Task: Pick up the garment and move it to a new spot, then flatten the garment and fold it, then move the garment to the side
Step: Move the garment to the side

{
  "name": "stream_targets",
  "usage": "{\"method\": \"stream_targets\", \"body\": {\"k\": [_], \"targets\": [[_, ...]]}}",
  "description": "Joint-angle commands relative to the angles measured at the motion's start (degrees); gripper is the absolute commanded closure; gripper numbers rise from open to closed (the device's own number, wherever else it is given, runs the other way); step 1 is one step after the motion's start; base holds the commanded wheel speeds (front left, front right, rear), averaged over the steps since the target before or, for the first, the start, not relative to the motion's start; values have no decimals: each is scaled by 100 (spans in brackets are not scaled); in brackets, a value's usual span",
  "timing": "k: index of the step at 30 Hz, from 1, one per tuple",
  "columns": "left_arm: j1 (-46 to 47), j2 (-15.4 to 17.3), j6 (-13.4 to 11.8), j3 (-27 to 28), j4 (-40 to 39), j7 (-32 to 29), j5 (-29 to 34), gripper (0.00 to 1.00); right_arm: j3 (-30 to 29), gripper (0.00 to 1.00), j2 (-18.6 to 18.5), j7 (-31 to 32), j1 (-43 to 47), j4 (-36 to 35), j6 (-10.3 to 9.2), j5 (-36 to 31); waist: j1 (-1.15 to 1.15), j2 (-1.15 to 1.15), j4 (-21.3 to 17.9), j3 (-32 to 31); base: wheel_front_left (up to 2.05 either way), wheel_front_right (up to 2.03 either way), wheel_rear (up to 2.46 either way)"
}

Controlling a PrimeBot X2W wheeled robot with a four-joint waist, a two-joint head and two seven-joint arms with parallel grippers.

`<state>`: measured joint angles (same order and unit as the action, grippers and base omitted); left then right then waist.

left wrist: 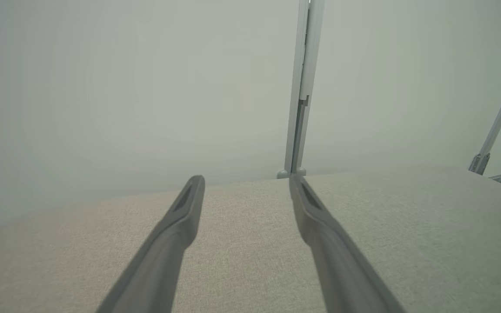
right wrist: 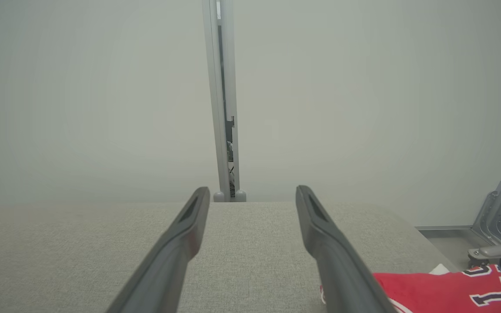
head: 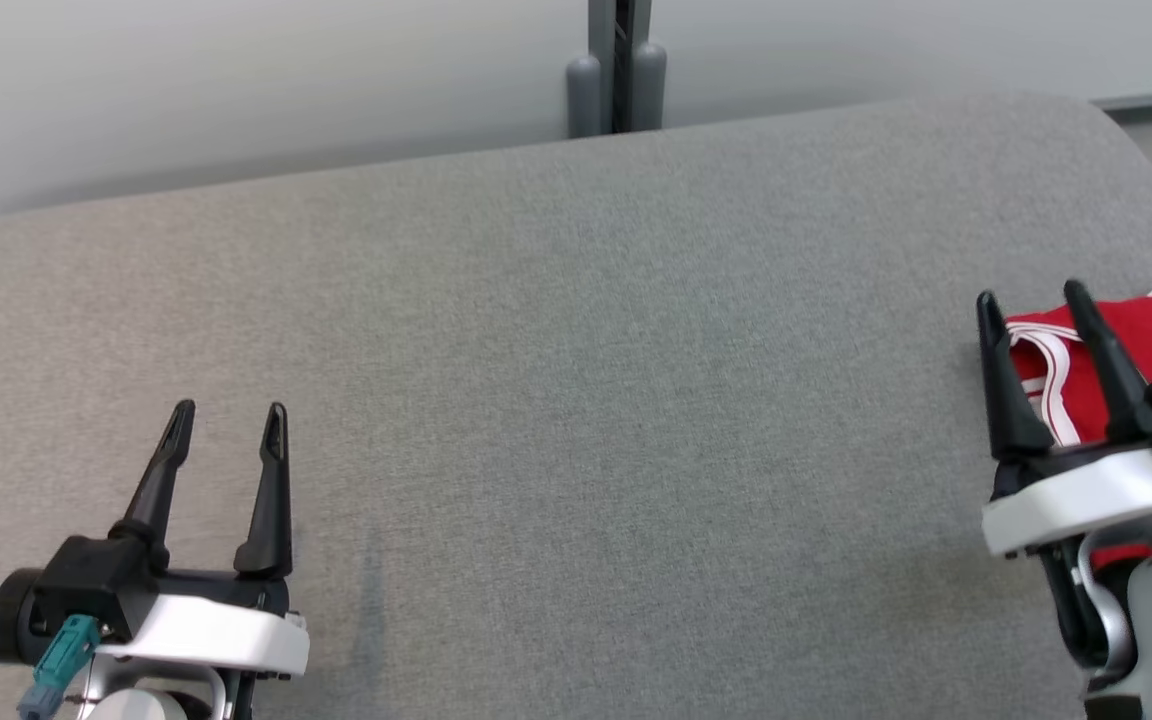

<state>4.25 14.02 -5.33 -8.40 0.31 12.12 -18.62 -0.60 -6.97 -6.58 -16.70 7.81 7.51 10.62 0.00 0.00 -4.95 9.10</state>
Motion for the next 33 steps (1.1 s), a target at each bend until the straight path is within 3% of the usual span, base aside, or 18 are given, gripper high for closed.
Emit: {"method": "stream_targets", "body": {"k": [1,13,33], "targets": [[-121,0,-46,-7,-17,16,6,0,12,0,19,39,192,-66,-5,-39,0,0,166,-242,0,0,0],[-783,47,-189,-33,-135,-178,-88,0,104,0,174,222,1187,-351,-5,-27,0,0,242,-926,0,0,0],[-1307,160,-410,-34,-368,-394,-129,0,-161,0,325,513,2145,-1117,-5,-163,0,0,326,-1141,0,0,0]]}}
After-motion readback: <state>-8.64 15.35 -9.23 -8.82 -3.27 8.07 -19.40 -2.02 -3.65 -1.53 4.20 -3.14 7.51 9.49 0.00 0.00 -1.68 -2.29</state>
